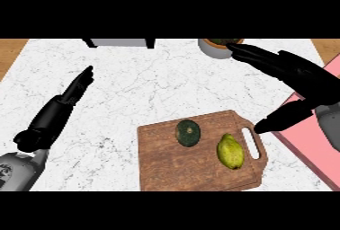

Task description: Pick the squash from the cutting board and place it in the cardboard box

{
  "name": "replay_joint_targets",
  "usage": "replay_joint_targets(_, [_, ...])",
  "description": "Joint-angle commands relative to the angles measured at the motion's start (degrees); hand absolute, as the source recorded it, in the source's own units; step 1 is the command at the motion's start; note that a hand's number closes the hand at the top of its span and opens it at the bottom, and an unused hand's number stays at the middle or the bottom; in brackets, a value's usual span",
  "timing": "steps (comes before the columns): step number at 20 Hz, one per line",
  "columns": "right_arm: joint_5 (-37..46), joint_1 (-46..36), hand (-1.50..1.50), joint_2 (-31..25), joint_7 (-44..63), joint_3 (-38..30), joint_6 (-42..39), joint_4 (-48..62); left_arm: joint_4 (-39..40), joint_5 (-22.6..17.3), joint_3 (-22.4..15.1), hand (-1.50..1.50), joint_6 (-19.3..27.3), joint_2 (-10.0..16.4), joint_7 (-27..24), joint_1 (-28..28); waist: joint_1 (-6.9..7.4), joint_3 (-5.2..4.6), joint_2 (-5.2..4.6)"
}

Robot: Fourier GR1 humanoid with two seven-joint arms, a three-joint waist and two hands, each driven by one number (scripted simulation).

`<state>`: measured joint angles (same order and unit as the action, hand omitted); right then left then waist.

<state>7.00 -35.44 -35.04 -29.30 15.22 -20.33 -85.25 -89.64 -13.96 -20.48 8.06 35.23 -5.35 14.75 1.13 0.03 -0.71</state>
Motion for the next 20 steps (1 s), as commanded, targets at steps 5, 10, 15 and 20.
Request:
replay_joint_targets(5, [18.1, -5.3, -1.50, -2.0, 6.1, 13.2, -2.9, -5.4, 3.3, 2.2, -0.5, 0.00, 0.1, -3.2, -0.9, 1.7, -1.09, -0.12, 0.66])
replay_joint_targets(10, [23.4, -6.3, -1.50, -0.2, 15.4, 17.9, -7.9, -12.2, 2.2, 0.9, 2.0, 0.00, -2.4, -1.7, 1.2, 1.2, -1.14, -0.07, 0.97])
replay_joint_targets(15, [28.5, -3.8, -1.50, 4.2, 25.3, 21.1, -12.0, -17.6, 1.2, 4.7, 0.8, 0.00, -0.7, -4.9, 0.4, -1.1, -1.02, -0.05, 0.87])
replay_joint_targets(20, [30.4, -1.7, -1.50, 8.9, 35.8, 22.7, -19.5, -22.8, 4.0, 3.2, 4.8, 0.00, -5.4, -4.4, -1.5, 0.1, -1.24, -0.07, 0.81])
